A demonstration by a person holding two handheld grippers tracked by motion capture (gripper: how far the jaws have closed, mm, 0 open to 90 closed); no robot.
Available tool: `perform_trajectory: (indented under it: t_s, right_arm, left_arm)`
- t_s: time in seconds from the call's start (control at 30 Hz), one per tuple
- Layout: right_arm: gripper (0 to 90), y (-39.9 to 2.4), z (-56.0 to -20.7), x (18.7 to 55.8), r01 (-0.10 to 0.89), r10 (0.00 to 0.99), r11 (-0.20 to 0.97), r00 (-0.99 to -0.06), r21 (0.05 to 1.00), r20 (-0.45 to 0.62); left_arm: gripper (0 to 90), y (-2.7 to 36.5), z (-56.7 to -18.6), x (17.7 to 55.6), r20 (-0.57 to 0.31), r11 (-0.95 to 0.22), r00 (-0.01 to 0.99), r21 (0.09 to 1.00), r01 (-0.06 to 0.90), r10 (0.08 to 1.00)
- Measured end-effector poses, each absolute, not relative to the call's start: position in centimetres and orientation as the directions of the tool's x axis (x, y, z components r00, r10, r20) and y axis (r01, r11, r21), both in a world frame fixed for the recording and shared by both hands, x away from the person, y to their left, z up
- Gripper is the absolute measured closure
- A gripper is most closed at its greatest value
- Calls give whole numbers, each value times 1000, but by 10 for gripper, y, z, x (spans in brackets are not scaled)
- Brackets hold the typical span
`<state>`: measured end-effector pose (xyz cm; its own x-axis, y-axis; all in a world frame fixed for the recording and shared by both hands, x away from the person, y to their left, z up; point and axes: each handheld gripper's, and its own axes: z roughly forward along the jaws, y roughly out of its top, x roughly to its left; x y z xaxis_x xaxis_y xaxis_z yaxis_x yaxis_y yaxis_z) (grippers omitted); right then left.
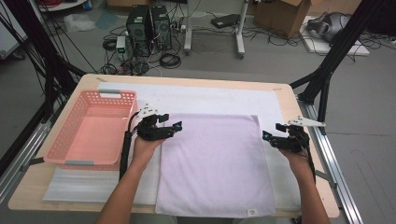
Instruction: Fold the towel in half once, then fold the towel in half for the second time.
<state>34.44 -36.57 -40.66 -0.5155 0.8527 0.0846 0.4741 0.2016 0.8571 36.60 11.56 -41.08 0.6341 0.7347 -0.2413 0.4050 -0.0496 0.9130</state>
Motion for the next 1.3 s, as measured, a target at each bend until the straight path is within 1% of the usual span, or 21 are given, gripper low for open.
perform_trajectory:
  t_s: [0.07,0.17,0.37,0.47,0.67,0.73,0.8,0.9,1.07,1.2,1.3]
  right_arm:
    - [203,-367,-406,338,466,853,203,-517,861,79]
    - [188,-367,-405,333,453,849,213,-524,866,65]
    - [184,-358,-404,331,444,837,278,-548,852,12]
    - [183,-355,-406,331,450,835,292,-550,844,5]
    - [183,-356,-404,331,459,843,276,-538,844,17]
    - [182,-356,-404,333,464,843,277,-537,841,18]
    - [182,-356,-404,336,466,844,275,-536,841,21]
    - [182,-356,-405,341,479,846,277,-533,833,25]
    - [181,-352,-405,354,497,849,275,-527,823,35]
    - [182,-348,-406,366,517,853,277,-521,810,41]
    - [191,-346,-408,376,535,860,260,-507,803,59]
  left_arm:
    - [233,119,-410,358,-233,-49,638,919,392,734]
    - [233,125,-409,352,-234,-34,628,923,384,742]
    - [233,134,-408,349,-231,-22,627,929,369,744]
    - [232,135,-407,349,-233,-17,622,929,369,748]
    - [231,136,-405,352,-238,-18,610,924,382,756]
    - [227,135,-406,354,-233,-14,610,928,372,757]
    - [203,134,-407,357,-228,-5,609,934,357,760]
    - [206,132,-407,363,-229,-16,602,928,373,765]
    - [263,126,-409,377,-208,-64,577,908,414,790]
    - [265,125,-413,390,-232,-53,549,890,454,803]
    - [289,127,-420,398,-236,-63,529,871,487,815]
